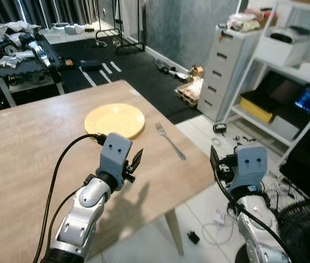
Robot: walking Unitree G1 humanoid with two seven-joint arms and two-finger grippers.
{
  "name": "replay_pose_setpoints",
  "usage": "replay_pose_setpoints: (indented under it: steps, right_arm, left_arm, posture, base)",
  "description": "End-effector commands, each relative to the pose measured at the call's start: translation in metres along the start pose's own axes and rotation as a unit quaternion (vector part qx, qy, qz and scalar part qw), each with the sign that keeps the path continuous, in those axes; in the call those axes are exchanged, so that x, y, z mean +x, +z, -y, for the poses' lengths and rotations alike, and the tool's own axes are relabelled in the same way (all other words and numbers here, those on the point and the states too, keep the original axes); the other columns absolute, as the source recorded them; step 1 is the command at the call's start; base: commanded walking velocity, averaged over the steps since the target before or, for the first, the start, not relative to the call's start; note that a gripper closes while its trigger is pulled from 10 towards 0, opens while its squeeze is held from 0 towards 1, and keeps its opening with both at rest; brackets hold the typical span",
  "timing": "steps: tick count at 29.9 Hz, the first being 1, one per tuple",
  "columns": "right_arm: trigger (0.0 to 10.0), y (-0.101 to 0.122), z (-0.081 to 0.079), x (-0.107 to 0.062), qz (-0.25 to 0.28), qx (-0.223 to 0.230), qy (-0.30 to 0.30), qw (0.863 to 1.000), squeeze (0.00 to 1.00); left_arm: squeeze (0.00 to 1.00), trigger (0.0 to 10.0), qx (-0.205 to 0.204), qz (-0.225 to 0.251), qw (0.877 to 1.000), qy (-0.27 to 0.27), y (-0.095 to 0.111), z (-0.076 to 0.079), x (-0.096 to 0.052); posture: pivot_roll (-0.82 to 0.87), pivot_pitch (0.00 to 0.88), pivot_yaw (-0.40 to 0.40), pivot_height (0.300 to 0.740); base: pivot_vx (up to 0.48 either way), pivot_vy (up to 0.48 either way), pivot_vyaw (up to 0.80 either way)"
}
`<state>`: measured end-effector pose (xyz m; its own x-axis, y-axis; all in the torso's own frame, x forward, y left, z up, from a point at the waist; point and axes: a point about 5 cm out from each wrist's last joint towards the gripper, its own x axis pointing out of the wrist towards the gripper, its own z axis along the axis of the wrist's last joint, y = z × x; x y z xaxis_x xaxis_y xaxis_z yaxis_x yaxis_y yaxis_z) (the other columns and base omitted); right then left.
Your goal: Setting the table
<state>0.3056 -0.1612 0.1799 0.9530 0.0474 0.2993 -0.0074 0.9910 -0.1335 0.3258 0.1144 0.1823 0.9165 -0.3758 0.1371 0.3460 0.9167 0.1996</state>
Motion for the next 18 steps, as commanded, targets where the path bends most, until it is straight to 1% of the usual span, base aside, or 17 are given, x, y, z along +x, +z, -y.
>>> replay_pose_setpoints:
  steps: [1, 4, 9, 15, 18]
  right_arm:
    - [10.0, -0.0025, 0.0011, -0.0014, -0.005, -0.001, 0.001, 1.0, 0.0]
    - [10.0, -0.0024, 0.0014, -0.0008, -0.005, -0.001, 0.001, 1.0, 0.0]
    - [10.0, -0.0027, 0.0017, -0.0006, -0.004, -0.002, 0.001, 1.0, 0.0]
    - [10.0, -0.0028, 0.0017, -0.0009, -0.004, -0.005, 0.001, 1.0, 0.0]
    - [10.0, -0.0027, 0.0018, -0.0008, -0.004, -0.006, 0.001, 1.0, 0.0]
  left_arm:
    - [0.0, 10.0, 0.002, -0.01, 1.0, 0.001, -0.004, 0.0007, -0.0016]
    - [0.0, 10.0, 0.001, -0.013, 1.0, 0.003, -0.0045, 0.0005, -0.0016]
    - [0.0, 10.0, -0.004, -0.018, 1.0, 0.002, -0.0046, 0.001, -0.0012]
    - [0.0, 10.0, -0.014, -0.02, 0.999, -0.027, -0.0043, 0.0074, -0.0029]
    - [0.0, 10.0, -0.014, -0.021, 0.999, -0.029, -0.0043, 0.0078, -0.003]
  posture:
    - [0.0, 0.093, 0.071, 0.74]
    - [0.0, 0.093, 0.071, 0.74]
    - [0.01, 0.087, 0.071, 0.74]
    - [0.01, 0.084, 0.074, 0.74]
    - [0.01, 0.084, 0.074, 0.74]
  base:
    - [0.472, 0.0, 0.0]
    - [0.42, 0.0, 0.0]
    - [0.0, 0.0, 0.0]
    - [0.0, 0.0, 0.0]
    - [0.0, 0.0, 0.0]
